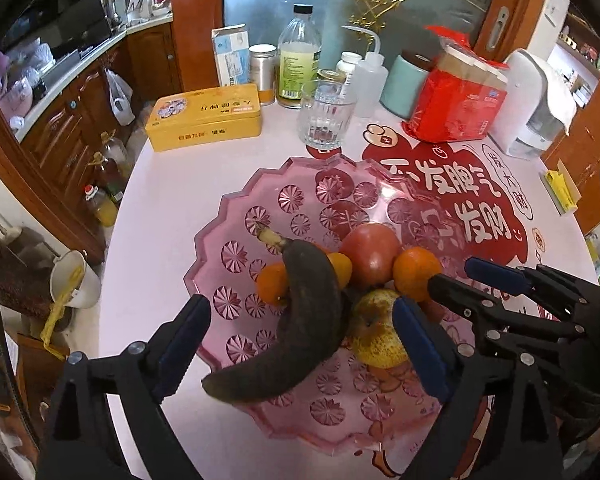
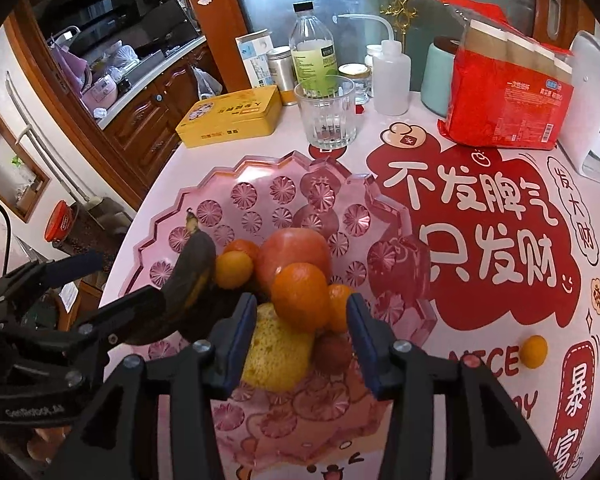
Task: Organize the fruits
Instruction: 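Lower the banana and orange into the bowl and open both tools, then withdraw both tools from the bowl toward the remaining lychee and orange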
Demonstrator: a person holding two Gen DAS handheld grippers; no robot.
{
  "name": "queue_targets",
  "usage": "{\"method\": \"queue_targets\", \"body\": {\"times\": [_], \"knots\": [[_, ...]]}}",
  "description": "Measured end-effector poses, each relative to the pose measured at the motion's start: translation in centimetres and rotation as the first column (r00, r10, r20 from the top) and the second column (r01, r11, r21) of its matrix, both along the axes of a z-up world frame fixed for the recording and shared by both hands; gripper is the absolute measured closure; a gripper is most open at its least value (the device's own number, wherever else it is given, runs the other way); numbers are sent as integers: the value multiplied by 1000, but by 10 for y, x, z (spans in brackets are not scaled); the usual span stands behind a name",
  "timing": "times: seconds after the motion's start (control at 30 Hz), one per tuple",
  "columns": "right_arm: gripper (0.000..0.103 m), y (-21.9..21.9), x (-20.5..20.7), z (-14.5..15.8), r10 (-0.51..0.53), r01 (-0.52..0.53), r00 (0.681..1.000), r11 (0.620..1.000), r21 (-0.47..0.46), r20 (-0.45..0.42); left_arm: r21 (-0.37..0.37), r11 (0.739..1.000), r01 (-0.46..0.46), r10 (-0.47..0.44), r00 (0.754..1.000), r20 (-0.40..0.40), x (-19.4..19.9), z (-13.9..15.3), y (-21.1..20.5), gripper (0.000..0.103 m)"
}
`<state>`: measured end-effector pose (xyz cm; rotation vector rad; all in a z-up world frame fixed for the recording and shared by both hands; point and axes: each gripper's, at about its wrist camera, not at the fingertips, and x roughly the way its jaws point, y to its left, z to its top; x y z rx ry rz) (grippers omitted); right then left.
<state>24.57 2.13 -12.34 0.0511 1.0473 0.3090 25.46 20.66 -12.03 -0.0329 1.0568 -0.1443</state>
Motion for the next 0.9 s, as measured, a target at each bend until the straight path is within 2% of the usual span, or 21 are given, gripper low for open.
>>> {"method": "queue_targets", "body": {"times": [0.37, 0.53, 0.9], "knots": [[56, -12, -34, 18, 6, -7, 999, 1000, 14, 39, 31, 999, 9, -10, 999, 40, -35, 29, -12, 11], [56, -17, -56, 28, 9, -10, 998, 1000, 22, 62, 37, 999, -12, 10, 999, 54, -54, 42, -13, 6], [56, -35, -110, 36, 12, -16, 997, 999, 49, 78, 7, 1000, -22, 22, 999, 41, -112, 53, -24, 6]]}}
